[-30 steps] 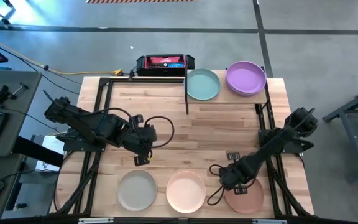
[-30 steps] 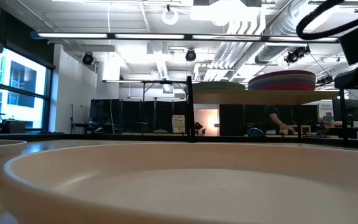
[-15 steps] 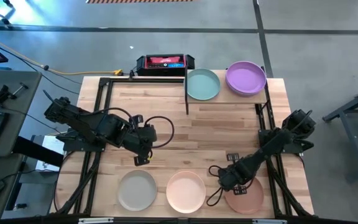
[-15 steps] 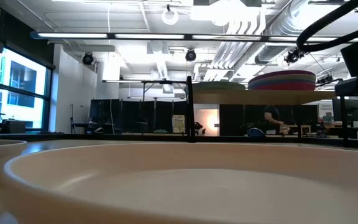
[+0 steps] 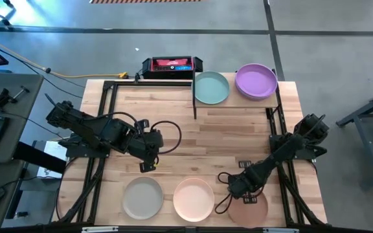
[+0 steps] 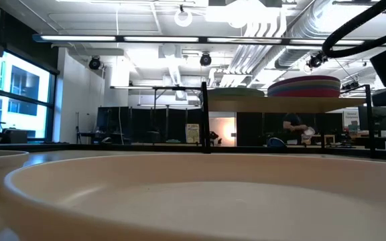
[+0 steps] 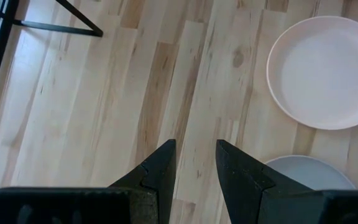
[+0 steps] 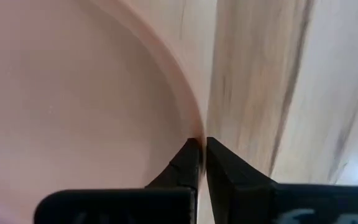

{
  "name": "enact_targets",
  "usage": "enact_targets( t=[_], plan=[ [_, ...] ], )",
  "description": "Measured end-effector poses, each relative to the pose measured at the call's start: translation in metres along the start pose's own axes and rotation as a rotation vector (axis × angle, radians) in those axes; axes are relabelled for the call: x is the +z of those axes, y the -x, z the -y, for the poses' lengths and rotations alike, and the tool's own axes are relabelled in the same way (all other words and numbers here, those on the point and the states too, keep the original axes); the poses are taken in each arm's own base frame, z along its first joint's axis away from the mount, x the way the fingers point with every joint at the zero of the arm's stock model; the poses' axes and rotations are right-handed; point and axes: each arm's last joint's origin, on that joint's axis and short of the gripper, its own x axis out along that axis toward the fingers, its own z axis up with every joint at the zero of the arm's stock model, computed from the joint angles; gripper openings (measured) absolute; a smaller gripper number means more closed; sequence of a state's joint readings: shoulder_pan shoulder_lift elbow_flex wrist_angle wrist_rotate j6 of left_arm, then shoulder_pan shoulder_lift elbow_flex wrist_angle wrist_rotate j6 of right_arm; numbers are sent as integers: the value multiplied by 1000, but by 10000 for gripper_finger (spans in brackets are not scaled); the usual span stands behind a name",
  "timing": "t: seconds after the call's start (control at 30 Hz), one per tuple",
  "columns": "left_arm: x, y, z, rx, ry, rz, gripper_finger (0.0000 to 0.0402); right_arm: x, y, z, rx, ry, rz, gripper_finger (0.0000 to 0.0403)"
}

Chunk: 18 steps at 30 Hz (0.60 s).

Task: Place and stack plates onto a shelf
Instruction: Stack the brown plate on top of the light blue plate on the shelf

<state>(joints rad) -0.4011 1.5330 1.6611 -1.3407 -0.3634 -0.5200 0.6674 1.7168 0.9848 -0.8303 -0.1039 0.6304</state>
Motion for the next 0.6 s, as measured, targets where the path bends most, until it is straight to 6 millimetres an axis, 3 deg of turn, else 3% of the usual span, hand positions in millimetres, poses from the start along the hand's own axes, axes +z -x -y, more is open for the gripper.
enact_targets(
  t=[0.2, 0.6],
  plan=[
    [0, 0, 0, 0, 0, 0, 102, 1, 12, -3, 0, -5, -48, 0],
    [0, 0, 0, 0, -26, 0, 102, 23, 96, 0, -112, -65, 54, 0]
  ],
)
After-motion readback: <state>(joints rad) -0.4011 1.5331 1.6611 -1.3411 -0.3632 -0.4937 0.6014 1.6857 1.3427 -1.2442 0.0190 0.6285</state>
